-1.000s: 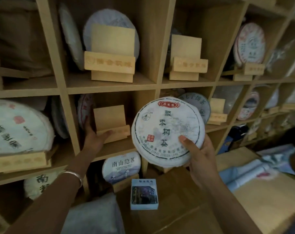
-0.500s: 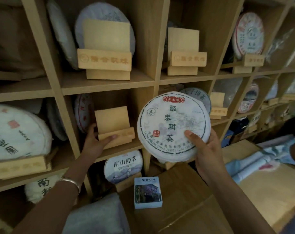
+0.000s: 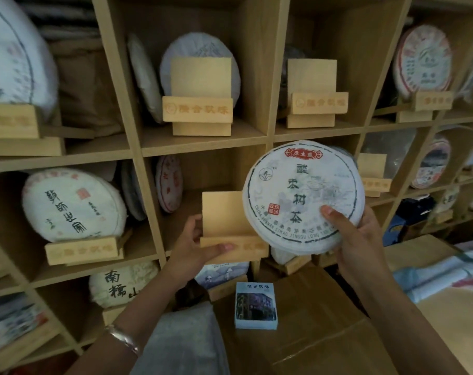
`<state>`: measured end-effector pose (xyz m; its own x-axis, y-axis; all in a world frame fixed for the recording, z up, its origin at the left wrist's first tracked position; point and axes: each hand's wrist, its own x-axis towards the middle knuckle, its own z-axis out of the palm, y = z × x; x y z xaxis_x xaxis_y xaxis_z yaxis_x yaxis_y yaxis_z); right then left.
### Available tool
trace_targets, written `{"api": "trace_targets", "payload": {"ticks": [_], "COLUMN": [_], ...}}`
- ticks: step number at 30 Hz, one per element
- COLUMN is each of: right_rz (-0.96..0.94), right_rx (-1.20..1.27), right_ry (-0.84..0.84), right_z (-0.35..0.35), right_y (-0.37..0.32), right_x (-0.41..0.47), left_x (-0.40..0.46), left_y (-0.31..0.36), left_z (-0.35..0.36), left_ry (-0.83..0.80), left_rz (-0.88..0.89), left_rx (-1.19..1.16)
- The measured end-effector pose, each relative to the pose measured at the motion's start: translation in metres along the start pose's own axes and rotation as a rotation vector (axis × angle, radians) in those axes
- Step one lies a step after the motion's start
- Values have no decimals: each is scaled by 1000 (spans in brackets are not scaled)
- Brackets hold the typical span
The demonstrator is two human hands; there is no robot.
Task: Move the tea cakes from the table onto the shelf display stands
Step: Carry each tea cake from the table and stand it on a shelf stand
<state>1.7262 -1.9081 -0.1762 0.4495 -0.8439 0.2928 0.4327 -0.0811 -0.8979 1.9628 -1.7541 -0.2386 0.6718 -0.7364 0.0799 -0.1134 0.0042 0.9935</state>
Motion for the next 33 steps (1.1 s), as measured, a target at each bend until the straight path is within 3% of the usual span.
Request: {"api": "trace_targets", "payload": {"ticks": [15, 20, 26, 33], "right_rz": [-168, -132, -182, -64], "right_rx": [33, -39, -233, -173], "right_ry": [-162, -228, -189, -204], "right_z": [-7, -9, -12, -8], "right_y": [-49, -54, -64, -58], "right_x": [-18, -29, -40, -45], "left_x": [-81, -92, -107, -116], "left_y": [83, 98, 99, 98], "left_z": [41, 47, 52, 52], "left_ry": [-310, -266, -244, -222], "left_rz": [-62, -31, -73, -53], "left_rx": [-17, 6, -23, -57]}}
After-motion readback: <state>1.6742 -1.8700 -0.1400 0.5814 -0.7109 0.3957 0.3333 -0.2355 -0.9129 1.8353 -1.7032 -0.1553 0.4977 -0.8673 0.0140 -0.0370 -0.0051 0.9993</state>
